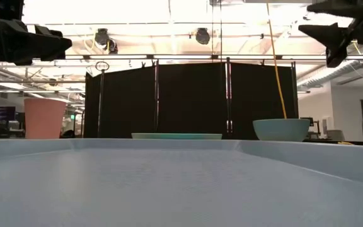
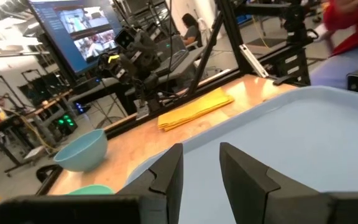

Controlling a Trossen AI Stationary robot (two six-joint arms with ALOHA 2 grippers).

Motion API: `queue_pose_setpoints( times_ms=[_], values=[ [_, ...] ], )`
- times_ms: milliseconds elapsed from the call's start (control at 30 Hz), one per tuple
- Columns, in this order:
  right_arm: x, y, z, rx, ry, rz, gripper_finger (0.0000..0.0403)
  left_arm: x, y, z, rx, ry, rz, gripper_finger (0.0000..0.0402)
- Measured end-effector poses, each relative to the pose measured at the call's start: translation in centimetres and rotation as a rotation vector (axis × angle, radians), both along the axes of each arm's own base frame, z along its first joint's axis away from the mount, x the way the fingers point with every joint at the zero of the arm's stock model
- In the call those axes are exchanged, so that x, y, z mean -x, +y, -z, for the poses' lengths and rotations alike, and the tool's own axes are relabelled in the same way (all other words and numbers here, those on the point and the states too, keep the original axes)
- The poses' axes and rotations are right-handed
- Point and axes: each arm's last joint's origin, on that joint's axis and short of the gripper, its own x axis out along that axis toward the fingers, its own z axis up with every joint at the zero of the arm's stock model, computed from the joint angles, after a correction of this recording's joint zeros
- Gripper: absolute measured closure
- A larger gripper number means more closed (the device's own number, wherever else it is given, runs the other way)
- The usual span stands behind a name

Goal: Set up tray
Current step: Put the blue plate on the blue serving tray

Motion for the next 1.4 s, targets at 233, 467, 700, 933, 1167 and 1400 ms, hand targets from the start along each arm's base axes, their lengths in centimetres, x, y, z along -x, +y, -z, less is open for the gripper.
queue_pose_setpoints(
  times_ms=[233,467,700,933,1167,1400],
  values=[
    [0.1,-0.2,-0.1,-0.022,-0.010,0.036,0.0232,0.0,0.1,0.0,0.032,0.003,-0.032,0.0291],
    [-0.5,0.1,1.8,0.021,0.153,0.031,0.0232,0.0,0.2,-0.2,0.043,-0.018,-0.063,0.0291],
    [-0.7,0.0,1.8,0.019,0.152,0.020,0.0232,0.0,0.2,-0.3,0.252,0.012,-0.075,0.0291],
    [-1.1,0.3,2.4,0.126,0.214,-0.033,0.0232,0.0,0.2,-0.8,0.500,0.004,-0.068,0.0291],
    [-2.7,0.3,3.4,0.371,0.374,-0.048,0.0232,0.0,0.2,-0.7,0.487,0.003,-0.068,0.0291],
    [-6.5,-0.2,2.8,0.450,0.515,-0.069,0.0232,0.0,0.2,-0.7,0.486,0.004,-0.069,0.0291]
  ],
)
